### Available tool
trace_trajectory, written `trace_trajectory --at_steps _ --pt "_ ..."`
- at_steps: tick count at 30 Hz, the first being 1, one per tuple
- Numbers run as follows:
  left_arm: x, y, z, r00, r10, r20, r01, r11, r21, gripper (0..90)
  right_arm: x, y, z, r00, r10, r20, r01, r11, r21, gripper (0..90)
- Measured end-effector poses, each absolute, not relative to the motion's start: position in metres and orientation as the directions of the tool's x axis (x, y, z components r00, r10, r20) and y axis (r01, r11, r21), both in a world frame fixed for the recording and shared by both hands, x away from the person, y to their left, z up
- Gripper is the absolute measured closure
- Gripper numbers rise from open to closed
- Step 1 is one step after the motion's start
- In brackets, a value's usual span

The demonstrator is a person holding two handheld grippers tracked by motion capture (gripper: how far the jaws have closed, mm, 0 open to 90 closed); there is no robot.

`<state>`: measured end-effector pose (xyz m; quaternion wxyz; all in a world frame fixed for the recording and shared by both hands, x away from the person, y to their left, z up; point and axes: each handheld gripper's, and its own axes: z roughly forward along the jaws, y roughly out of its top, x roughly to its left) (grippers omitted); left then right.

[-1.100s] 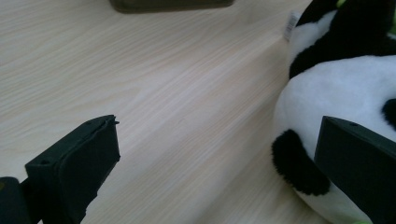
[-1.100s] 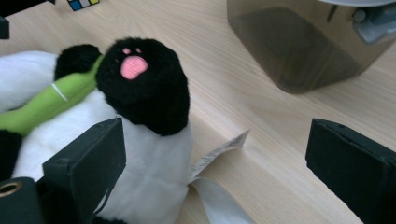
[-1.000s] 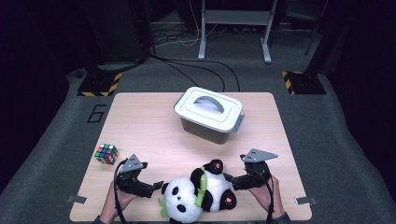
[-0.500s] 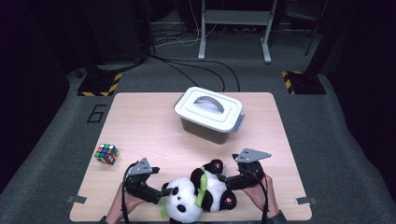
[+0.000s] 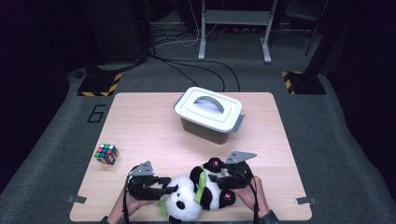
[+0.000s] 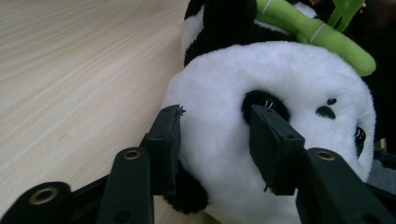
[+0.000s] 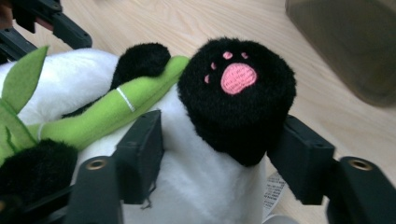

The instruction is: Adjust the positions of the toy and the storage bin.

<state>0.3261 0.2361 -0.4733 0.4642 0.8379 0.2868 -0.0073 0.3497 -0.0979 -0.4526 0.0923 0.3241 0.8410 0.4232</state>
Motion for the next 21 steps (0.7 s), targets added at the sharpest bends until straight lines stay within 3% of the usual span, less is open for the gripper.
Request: trace_trajectory --at_steps 8,13,21 --pt "0.324 0.229 -0.477 0.833 0.486 -0.263 0.482 -0.407 0.776 74.9 0.348 -0.098 -0.459 -0.755 0.640 0.143 0.493 0.410 0.767 58.1" --pt "0.316 0.226 -0.475 0.840 0.513 -0.179 0.425 -0.416 0.804 88.0 0.348 -0.097 -0.459 -0.746 0.649 0.148 0.499 0.398 0.770 68.9" --pt "0.314 0.231 -0.471 0.838 0.520 -0.166 0.408 -0.396 0.823 89.7 0.344 -0.100 -0.457 -0.728 0.661 0.183 0.503 0.333 0.798 73.8"
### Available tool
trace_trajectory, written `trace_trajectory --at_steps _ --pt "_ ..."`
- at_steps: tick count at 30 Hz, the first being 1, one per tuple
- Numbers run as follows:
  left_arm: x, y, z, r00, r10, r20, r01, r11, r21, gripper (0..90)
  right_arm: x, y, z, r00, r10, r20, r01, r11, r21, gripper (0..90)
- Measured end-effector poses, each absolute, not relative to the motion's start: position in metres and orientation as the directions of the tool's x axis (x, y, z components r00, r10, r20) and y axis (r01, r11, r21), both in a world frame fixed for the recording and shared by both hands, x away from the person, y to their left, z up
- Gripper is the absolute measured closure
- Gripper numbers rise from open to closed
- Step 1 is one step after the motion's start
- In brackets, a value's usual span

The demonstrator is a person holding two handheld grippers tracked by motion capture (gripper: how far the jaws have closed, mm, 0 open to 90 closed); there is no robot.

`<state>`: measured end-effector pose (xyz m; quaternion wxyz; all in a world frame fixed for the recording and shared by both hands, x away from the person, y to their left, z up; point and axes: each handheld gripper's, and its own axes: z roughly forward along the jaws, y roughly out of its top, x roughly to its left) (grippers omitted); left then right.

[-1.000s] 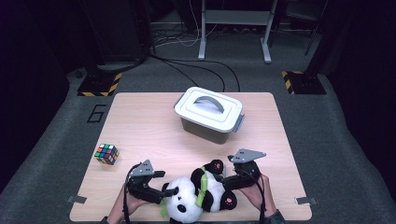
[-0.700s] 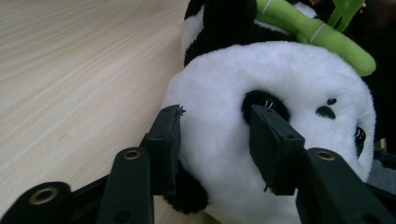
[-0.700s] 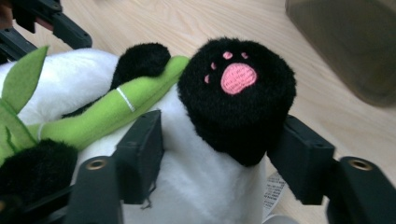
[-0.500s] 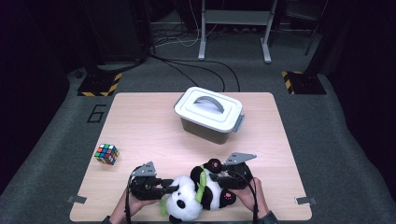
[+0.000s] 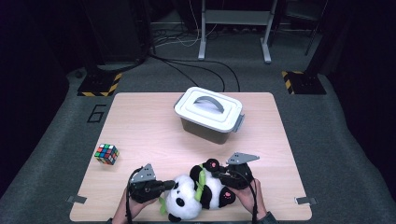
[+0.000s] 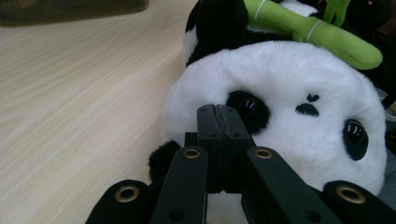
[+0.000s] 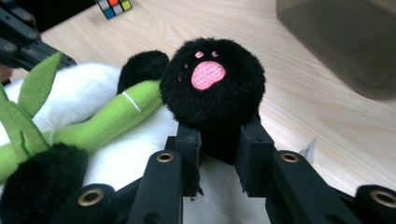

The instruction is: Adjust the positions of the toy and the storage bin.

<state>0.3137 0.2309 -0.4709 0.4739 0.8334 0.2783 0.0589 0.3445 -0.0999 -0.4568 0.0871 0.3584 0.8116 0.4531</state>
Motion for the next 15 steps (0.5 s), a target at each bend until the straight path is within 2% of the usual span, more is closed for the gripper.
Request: trace_trajectory --at_steps 15 --pt "0.331 0.253 -0.446 0.809 0.580 -0.094 0.381 -0.396 0.835 90.0 0.344 -0.084 -0.446 -0.690 0.696 0.199 0.481 0.235 0.844 75.1"
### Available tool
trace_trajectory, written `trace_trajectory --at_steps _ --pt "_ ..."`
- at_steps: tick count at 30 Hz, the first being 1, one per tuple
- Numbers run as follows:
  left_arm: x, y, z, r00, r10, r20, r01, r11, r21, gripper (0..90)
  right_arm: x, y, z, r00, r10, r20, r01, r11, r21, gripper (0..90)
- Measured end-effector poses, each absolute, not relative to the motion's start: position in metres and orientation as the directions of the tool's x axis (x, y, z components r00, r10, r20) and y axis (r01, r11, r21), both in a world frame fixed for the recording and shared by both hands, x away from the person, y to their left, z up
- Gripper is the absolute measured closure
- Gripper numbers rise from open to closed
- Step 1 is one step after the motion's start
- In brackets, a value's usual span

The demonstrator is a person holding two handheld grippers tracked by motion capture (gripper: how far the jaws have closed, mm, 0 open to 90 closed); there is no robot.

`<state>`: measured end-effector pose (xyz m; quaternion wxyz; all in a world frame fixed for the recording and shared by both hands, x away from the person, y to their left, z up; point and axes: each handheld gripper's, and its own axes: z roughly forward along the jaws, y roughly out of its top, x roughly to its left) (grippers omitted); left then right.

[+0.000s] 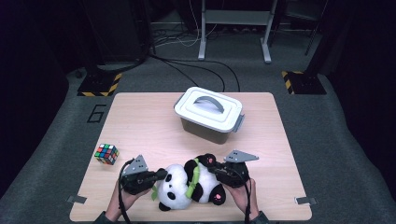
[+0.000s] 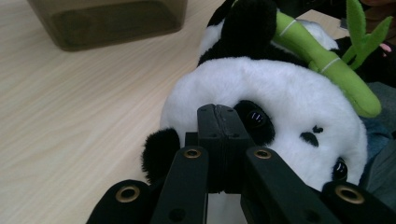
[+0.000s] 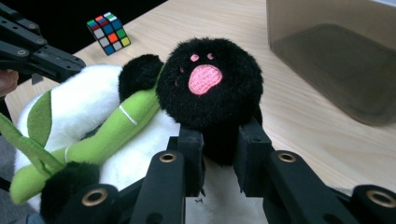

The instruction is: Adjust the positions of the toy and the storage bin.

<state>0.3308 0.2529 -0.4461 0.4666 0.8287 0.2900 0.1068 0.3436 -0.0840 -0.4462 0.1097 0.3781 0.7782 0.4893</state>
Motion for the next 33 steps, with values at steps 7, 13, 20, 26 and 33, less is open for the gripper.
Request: trace_trajectory --at_steps 7,13,20,26,33 --pt "0.359 0.274 -0.435 0.777 0.625 -0.072 0.408 -0.414 0.814 90.0 0.347 -0.064 -0.441 -0.679 0.709 0.190 0.472 0.223 0.853 75.0" --pt "0.377 0.282 -0.448 0.746 0.655 -0.122 0.464 -0.378 0.801 90.0 0.354 -0.043 -0.449 -0.657 0.739 0.147 0.473 0.253 0.844 74.7" --pt "0.382 0.281 -0.451 0.684 0.714 -0.149 0.503 -0.315 0.805 79.8 0.365 -0.047 -0.453 -0.651 0.745 0.148 0.482 0.255 0.838 65.8" --pt "0.380 0.284 -0.444 0.623 0.772 -0.128 0.534 -0.300 0.790 44.0 0.364 -0.053 -0.452 -0.661 0.733 0.160 0.478 0.246 0.843 47.2" --pt "0.376 0.280 -0.437 0.600 0.792 -0.116 0.533 -0.287 0.796 24.8 0.360 -0.063 -0.446 -0.654 0.739 0.159 0.469 0.232 0.852 27.1"
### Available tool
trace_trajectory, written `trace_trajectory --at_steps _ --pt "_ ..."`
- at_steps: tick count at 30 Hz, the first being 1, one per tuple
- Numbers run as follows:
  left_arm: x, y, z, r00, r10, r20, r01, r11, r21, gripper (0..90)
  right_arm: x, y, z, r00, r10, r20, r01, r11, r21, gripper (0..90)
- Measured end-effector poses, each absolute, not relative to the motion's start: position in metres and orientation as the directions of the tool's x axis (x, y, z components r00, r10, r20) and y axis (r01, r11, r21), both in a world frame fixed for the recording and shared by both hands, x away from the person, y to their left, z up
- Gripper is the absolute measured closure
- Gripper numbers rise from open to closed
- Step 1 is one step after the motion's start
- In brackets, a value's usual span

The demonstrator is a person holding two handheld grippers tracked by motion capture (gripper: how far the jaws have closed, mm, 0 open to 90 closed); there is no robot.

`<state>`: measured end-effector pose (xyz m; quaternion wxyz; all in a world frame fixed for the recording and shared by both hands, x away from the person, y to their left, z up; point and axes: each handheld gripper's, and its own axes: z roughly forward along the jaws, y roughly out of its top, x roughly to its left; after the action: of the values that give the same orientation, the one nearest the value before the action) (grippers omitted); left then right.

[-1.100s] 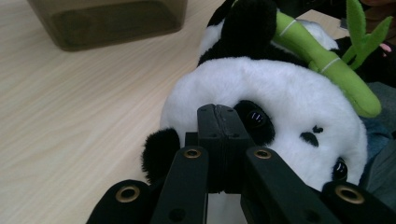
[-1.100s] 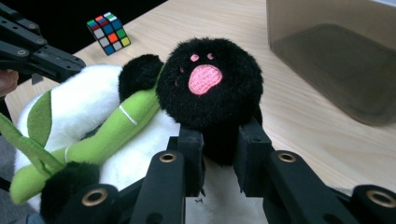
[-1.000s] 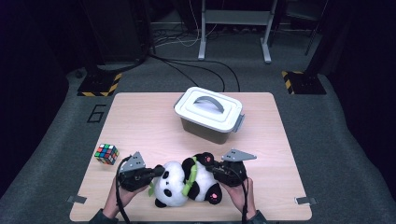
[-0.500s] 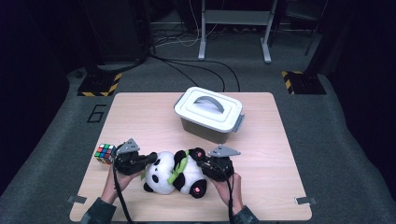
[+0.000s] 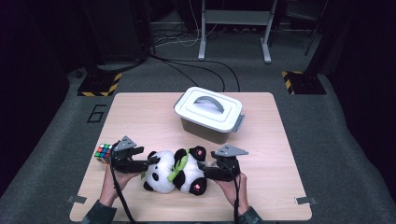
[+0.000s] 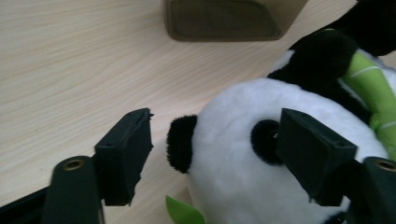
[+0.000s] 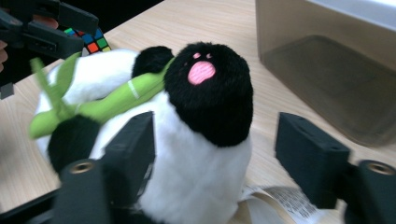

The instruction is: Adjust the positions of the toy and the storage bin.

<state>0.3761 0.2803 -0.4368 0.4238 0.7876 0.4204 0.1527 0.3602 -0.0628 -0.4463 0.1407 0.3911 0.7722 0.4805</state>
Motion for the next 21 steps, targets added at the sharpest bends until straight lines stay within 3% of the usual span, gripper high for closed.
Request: trace_trajectory --at_steps 1,4,21 --pt "0.374 0.277 -0.434 0.602 0.790 -0.115 0.527 -0.285 0.800 19.7 0.357 -0.069 -0.444 -0.651 0.744 0.154 0.464 0.229 0.856 23.0" --pt "0.370 0.274 -0.428 0.617 0.780 -0.108 0.513 -0.294 0.806 15.2 0.353 -0.080 -0.443 -0.639 0.755 0.146 0.465 0.228 0.855 18.8" --pt "0.345 0.210 -0.411 0.708 0.703 -0.073 0.448 -0.367 0.815 14.8 0.346 -0.159 -0.471 -0.477 0.872 0.112 0.559 0.202 0.804 14.1"
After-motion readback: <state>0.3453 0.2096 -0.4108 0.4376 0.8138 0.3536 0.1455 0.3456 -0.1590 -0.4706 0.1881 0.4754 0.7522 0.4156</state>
